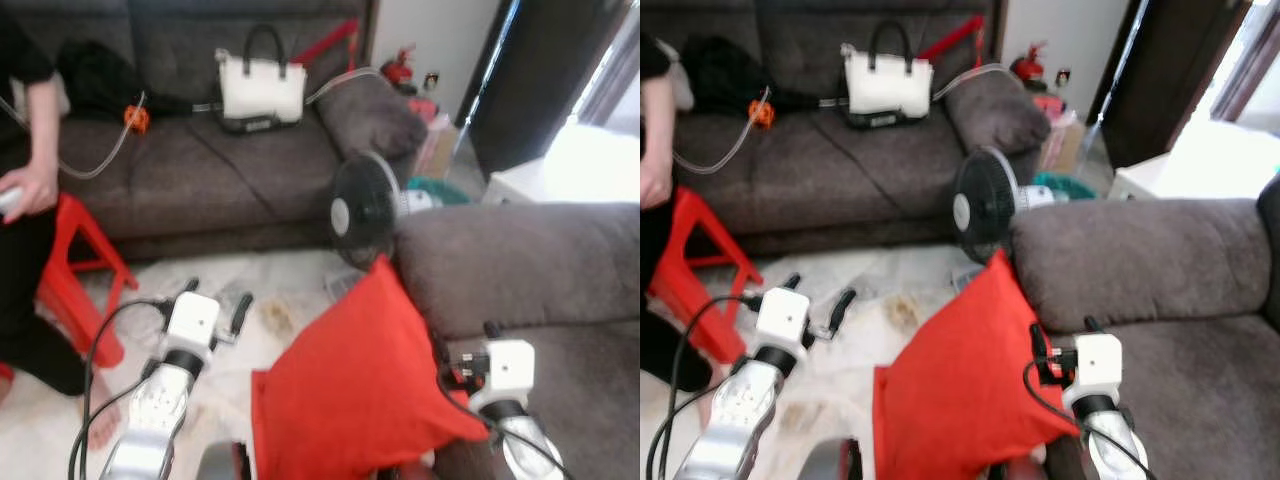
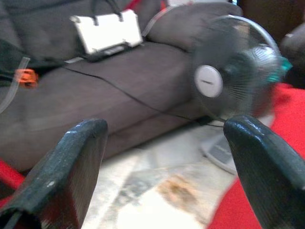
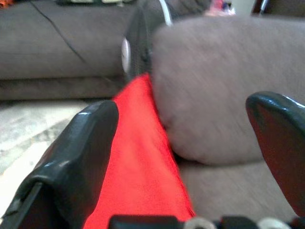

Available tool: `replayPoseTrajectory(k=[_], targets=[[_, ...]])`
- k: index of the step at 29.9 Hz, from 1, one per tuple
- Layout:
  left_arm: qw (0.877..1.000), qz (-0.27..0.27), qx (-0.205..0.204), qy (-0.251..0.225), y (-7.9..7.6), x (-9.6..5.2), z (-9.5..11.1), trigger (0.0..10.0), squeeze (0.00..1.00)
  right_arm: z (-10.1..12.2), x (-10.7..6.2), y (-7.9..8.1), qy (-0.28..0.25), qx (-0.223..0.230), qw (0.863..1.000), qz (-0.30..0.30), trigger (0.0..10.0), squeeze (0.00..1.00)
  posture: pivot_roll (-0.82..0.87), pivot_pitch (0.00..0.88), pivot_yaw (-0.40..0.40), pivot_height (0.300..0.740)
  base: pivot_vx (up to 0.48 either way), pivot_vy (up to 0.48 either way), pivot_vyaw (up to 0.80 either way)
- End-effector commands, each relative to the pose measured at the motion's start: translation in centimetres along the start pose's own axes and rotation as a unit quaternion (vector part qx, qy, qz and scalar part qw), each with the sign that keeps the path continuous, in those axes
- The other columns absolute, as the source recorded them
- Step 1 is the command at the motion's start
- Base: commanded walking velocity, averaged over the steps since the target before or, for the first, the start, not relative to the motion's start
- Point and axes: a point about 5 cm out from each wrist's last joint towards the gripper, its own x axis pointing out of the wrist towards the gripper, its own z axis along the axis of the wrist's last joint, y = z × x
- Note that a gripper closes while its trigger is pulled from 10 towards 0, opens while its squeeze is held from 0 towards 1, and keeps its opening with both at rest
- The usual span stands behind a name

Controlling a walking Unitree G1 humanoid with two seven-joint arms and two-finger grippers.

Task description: Move the pillow to the sofa from floor

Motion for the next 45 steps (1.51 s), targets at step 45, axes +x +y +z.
replayPoseTrajectory(k=[45], targets=[[0.999,-0.031,-0.005,0.010,-1.6,-0.1,-0.2,10.0,0.00,-1.7,2.0,-0.1,0.083,0.055,0.995,0.007,10.0,0.00,0.11,0.000,-0.076,0.538,0.000,0.000,0.00]])
